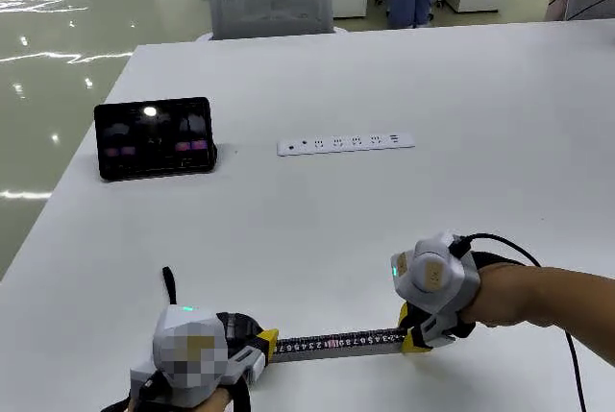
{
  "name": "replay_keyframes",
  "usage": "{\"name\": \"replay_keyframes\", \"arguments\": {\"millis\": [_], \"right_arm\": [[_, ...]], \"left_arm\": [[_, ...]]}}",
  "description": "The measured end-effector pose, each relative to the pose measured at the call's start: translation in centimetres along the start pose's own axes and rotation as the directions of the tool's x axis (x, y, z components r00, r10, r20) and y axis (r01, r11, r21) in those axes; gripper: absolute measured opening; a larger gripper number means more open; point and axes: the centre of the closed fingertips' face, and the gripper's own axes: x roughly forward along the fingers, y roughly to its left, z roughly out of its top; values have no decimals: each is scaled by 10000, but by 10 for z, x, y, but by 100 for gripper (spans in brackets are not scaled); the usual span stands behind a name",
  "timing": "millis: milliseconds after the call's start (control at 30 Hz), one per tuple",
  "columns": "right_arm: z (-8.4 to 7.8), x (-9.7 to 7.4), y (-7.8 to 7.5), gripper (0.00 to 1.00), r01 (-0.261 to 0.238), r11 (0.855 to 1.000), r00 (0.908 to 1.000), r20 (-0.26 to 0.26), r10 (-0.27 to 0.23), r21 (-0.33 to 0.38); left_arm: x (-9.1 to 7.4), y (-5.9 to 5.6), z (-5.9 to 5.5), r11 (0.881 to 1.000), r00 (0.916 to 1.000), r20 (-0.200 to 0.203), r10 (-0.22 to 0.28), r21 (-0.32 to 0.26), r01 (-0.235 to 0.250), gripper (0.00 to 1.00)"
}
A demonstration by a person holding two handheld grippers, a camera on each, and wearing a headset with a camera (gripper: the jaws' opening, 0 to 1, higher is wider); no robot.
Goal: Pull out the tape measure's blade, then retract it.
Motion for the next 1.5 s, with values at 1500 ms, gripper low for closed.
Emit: {"name": "replay_keyframes", "arguments": {"millis": [1500], "right_arm": [[18, 8, 1, 11, -37, 9999, 9998, 189, 34, 149]], "left_arm": [[-1, 0, -1, 10000, 10000, -53, -20, -50, 20, 63]]}}
